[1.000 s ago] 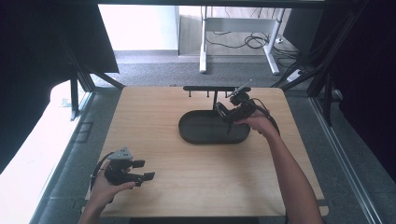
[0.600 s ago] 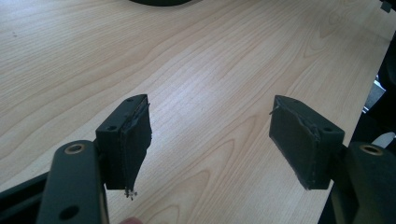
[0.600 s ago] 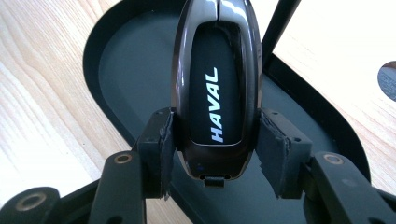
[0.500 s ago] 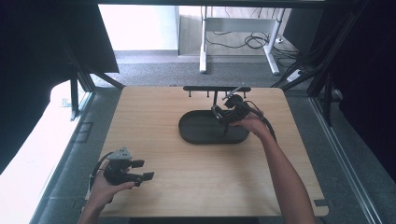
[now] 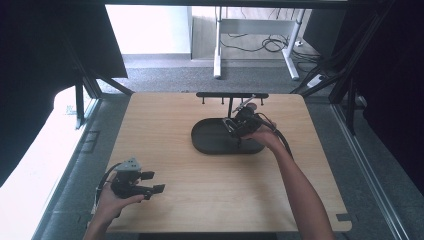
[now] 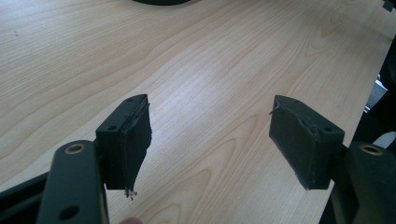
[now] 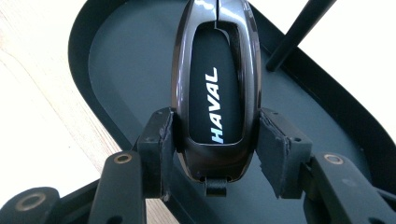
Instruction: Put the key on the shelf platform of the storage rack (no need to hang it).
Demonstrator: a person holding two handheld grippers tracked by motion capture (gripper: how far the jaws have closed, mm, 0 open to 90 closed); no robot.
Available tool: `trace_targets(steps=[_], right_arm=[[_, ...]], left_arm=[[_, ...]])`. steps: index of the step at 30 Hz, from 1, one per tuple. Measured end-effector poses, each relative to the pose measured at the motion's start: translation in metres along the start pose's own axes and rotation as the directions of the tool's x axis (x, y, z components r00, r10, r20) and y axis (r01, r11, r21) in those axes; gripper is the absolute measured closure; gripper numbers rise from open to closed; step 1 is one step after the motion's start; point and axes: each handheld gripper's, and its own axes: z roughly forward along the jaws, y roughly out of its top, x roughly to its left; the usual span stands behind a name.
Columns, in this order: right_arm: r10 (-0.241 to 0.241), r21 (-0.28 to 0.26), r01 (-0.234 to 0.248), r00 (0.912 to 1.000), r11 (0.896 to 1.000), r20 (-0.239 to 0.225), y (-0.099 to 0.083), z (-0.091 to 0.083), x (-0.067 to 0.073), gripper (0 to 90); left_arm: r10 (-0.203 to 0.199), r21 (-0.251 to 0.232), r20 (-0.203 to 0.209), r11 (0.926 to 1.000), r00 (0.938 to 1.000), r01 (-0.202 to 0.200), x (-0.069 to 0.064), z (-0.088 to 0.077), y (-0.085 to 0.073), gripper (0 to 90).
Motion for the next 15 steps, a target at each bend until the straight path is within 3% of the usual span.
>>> trace_targets(steps=[15], right_arm=[[-0.030,0.037,0.030,0.9995,0.999,0.005,-0.001,0.022,0.008,49.4]], left_arm=[[-0.003,0.001,0.002,1.0000,1.0000,0.003,0.000,0.000,0.000,29.9]])
